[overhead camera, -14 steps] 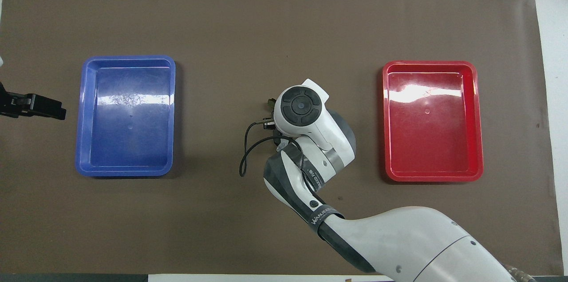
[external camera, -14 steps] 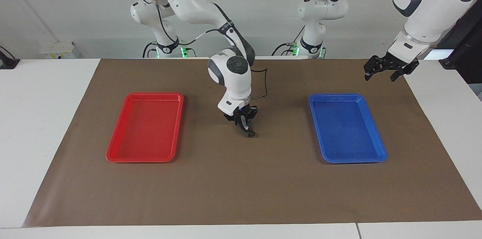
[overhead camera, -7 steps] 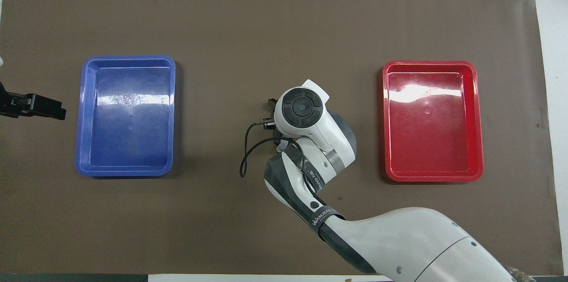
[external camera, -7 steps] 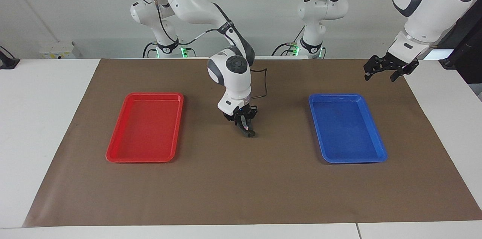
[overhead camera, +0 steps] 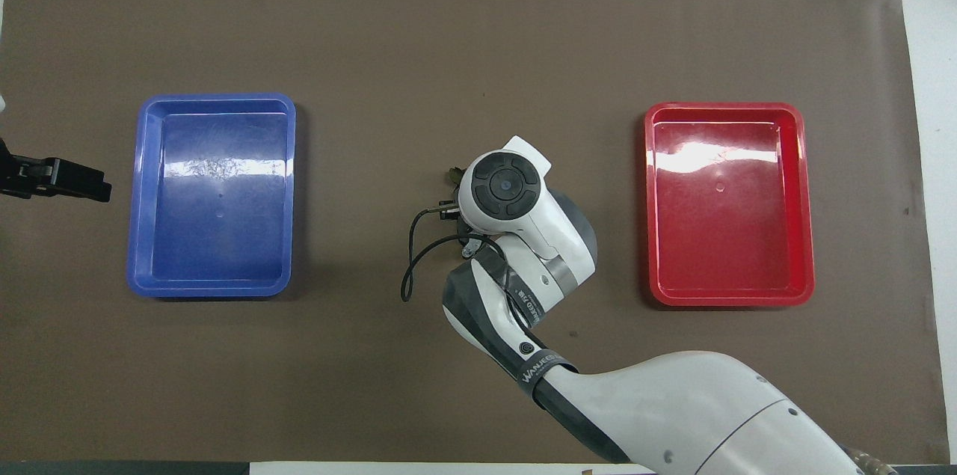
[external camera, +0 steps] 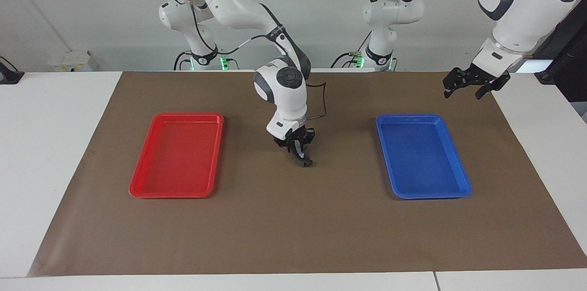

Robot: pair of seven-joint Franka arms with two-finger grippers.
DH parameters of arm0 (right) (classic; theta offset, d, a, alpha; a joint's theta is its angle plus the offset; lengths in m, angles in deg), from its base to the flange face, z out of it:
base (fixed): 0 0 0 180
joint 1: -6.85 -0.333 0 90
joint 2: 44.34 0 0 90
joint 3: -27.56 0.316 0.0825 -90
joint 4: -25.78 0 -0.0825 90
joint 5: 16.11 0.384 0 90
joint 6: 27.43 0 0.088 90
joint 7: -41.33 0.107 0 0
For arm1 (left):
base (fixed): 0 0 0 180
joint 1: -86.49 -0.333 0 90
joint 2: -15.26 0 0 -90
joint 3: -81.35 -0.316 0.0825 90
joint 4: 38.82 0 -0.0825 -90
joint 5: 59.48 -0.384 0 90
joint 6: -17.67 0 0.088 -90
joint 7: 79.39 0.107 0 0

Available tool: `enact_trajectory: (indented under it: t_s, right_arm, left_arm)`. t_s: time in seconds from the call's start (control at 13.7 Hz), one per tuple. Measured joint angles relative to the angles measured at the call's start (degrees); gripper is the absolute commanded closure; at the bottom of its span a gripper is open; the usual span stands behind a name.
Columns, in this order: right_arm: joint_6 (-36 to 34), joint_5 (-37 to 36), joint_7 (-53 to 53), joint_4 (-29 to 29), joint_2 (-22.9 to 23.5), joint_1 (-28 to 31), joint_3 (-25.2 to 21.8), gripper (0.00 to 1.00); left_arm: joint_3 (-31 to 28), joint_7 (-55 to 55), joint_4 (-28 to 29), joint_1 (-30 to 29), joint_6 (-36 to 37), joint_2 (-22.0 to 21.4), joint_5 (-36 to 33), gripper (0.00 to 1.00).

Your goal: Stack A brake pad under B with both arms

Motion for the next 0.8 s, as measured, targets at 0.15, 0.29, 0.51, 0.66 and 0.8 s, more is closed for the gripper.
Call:
enact_trajectory:
  t_s: [0.15,0.29,0.51,0.66,0.8]
  right_arm:
    - [0.09,0.01,0.03,0.1,0.16,-0.21,0.02,0.0]
    - [0.09,0.01,0.12,0.04,0.16,-0.23,0.02,0.0]
    - [-1.22,-0.03,1.42,-1.16,-0.81,-0.03,-0.4,0.0]
    - [-4.95,-0.12,1.88,-2.16,-4.32,1.88,-1.37,0.0]
    - [-9.93,-1.03,1.63,-2.71,-9.65,7.01,-1.72,0.0]
  left_arm:
    - [0.0,0.0,0.0,0.0,0.0,0.0,0.0,0.01]
    - [0.0,0.0,0.0,0.0,0.0,0.0,0.0,0.01]
    - [0.0,0.0,0.0,0.0,0.0,0.0,0.0,0.01]
    - [0.0,0.0,0.0,0.0,0.0,0.0,0.0,0.01]
    - [0.0,0.0,0.0,0.0,0.0,0.0,0.0,0.01]
